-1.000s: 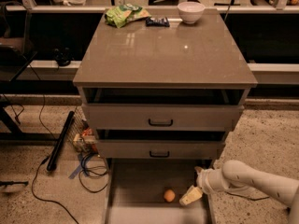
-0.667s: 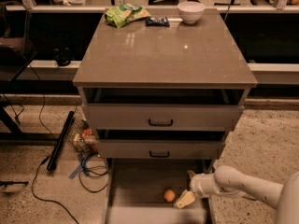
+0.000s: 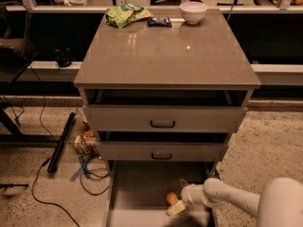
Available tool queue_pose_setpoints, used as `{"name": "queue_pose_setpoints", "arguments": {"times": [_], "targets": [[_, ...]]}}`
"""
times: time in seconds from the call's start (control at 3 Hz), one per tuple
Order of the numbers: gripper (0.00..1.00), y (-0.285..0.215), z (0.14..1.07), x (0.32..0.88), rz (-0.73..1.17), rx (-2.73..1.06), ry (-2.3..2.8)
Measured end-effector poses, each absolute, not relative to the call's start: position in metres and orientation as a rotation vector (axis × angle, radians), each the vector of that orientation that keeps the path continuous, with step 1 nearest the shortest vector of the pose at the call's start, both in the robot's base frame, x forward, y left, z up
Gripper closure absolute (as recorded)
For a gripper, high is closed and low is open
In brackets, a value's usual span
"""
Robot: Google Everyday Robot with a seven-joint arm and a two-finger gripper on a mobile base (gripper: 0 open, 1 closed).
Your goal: Pick orange from bottom drawer and place on counter
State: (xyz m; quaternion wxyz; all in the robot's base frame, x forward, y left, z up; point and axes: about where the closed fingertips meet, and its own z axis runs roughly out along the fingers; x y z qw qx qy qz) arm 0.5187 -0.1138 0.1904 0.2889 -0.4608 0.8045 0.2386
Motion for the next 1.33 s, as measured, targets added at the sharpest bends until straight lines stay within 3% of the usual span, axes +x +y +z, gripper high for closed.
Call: {"name": "queue_pose_setpoints", "arguments": {"times": [0.67,1.0,1.33], "targets": [[0.0,-0.091,0.152,0.525,0.629,-1.226,2.131],[0.13,-0.087,0.139,0.528,0.626,-1.223,2.138],[0.36,-0.089,0.131,0.53,0.622,-1.221,2.148]]}}
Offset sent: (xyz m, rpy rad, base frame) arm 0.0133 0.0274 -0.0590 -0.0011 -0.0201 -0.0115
